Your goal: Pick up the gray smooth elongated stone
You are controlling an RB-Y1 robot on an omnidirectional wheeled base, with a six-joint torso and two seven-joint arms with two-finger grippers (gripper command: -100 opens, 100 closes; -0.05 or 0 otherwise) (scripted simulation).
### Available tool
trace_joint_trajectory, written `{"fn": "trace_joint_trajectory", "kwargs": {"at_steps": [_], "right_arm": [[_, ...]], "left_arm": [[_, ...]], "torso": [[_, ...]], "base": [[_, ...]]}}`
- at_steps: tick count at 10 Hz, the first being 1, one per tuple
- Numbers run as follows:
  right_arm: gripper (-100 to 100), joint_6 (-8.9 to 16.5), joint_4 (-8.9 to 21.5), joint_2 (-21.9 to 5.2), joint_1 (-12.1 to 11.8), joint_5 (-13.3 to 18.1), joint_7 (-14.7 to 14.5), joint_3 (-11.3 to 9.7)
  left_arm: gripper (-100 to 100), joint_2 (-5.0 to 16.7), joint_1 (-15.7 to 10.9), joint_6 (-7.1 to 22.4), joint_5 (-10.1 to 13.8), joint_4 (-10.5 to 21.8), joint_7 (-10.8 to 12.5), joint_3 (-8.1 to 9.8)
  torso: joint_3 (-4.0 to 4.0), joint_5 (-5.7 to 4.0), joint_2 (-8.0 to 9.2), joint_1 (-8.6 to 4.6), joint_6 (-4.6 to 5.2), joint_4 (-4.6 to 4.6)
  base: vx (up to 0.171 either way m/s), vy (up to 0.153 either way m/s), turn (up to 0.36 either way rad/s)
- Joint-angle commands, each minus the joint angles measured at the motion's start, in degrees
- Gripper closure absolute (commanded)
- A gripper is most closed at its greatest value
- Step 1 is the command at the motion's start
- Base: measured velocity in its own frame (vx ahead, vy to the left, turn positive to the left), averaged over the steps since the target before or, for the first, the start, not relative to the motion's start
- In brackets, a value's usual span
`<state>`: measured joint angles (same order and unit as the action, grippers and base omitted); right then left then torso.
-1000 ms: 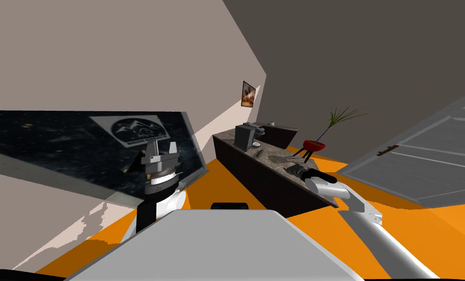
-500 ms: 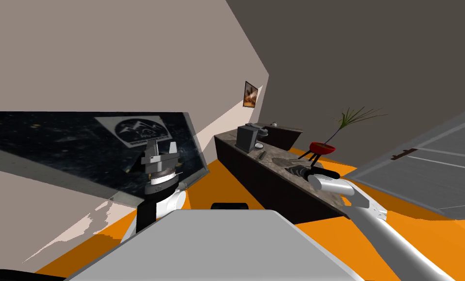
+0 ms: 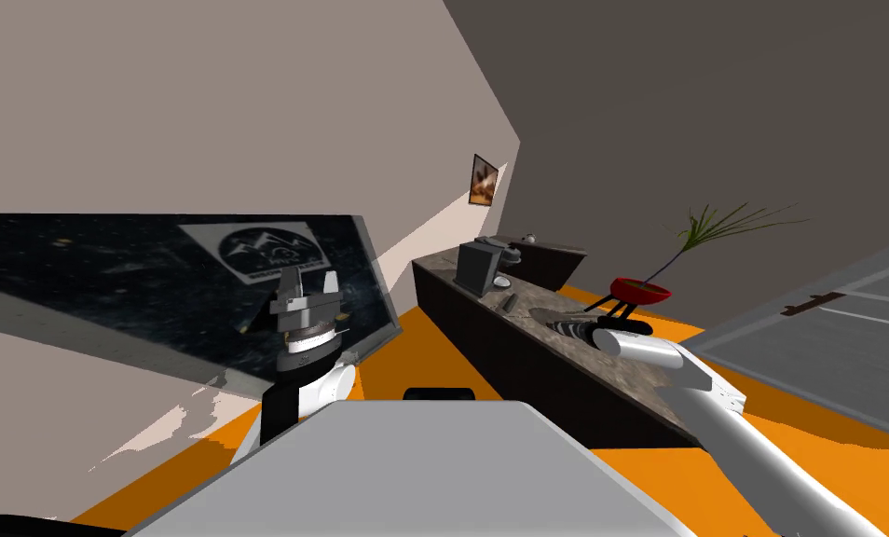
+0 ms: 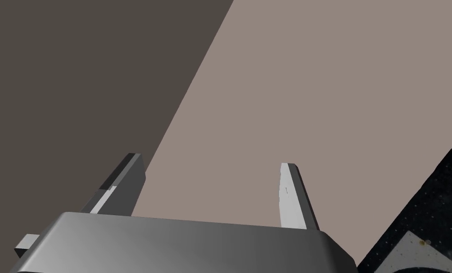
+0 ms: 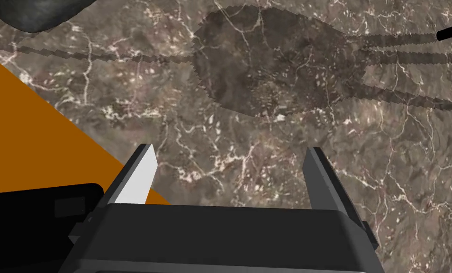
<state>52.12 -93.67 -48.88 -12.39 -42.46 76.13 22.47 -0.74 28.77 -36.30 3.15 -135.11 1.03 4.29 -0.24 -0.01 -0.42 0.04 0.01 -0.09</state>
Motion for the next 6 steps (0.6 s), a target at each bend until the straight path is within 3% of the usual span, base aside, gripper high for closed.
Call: {"fn": "trace_joint_trajectory", "kwargs": {"at_steps": [1,3,6], "right_arm": [[-100,2.9,1.7,-0.8,1.0,-2.3,2.9,0.4],[-100,5.3,1.7,-0.8,1.0,-2.3,5.4,0.4],[-100,10.6,4.4,-2.1,2.9,-6.0,10.6,0.8]], "left_arm": [[0,0.0,0.0,0.0,0.0,0.0,0.0,0.0],[0,0.0,0.0,0.0,0.0,0.0,0.0,0.0],[0,0.0,0.0,0.0,0.0,0.0,0.0,0.0]], "torso": [[0.0,0.0,0.0,0.0,0.0,0.0],[-0.05,0.02,-0.08,0.07,0.0,-0.02],[-0.04,-0.01,-0.08,-0.03,0.0,-0.02]], "base": [[0.114,0.06,0.067],[0.089,0.028,0.012],[0.133,0.019,0.043]]}}
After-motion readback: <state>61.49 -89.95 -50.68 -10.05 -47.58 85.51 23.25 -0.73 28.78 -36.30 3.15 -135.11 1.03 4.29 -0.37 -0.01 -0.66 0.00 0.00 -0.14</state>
